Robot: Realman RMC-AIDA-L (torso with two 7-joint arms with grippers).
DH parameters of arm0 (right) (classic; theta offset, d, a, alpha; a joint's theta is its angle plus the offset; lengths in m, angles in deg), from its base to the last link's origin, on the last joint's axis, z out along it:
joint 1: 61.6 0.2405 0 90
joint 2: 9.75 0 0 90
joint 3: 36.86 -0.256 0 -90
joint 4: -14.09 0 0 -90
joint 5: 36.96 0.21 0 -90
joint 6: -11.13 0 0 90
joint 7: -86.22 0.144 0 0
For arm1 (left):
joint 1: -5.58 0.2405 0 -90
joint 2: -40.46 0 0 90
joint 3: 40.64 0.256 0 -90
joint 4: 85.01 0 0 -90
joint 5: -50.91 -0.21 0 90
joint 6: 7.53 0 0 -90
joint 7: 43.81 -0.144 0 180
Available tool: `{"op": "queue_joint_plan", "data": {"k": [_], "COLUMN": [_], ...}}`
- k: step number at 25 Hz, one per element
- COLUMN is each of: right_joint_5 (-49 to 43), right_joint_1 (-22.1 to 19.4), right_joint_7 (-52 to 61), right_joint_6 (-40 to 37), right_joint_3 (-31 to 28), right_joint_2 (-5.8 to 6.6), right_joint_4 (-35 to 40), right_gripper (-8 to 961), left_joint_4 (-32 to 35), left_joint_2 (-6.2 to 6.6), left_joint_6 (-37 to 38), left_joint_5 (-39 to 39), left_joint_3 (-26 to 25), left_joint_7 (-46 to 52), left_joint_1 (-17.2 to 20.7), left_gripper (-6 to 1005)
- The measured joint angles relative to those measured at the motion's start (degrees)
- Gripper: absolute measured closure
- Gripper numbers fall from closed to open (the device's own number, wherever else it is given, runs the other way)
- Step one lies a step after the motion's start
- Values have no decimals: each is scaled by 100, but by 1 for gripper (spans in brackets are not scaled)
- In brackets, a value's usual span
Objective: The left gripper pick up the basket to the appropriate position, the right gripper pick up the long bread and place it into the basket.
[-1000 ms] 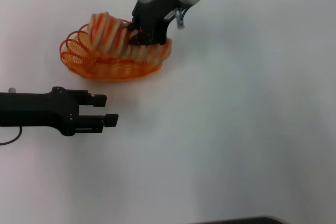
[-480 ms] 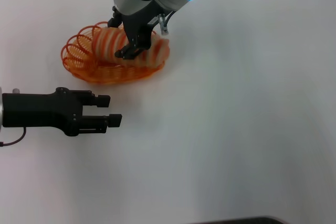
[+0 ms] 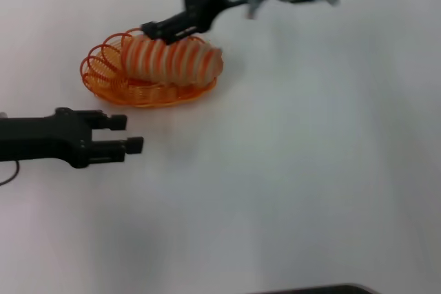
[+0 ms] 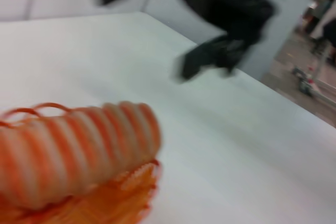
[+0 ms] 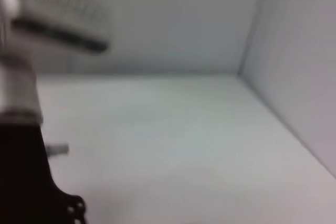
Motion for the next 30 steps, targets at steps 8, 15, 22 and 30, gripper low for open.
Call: {"op": "queue_joint_plan", "data": {"k": [8,15,22,30], "right_joint_5": [1499,1580,1600,1606], "right_joint_1": [-2053,-2447,-2362,-2302], "right_joint_7": [-889,-2043,-2630,-2706], "right_joint_6": [-1259,-1441,-1447,-1385], "right_joint_3": [-976,-1463,-1598,-1610], "right_joint_2": [11,0,-26,-38], "right_joint_4": [-202,-1532,-2138,-2178], "right_gripper": [10,12,13,12], "left_joint_4": [-8,-106,-158,-277], "left_joint_2": [109,84,71,60], "left_joint_6": [-200,-520,-594,-629], "left_joint_5": [-18,228,550,578], "left_joint_3": [-526,-618,-677,-677], "left_joint_7": [-68,-190,-372,-471], "left_joint_1": [76,72,148,156], "left_gripper": [342,342,341,341]}}
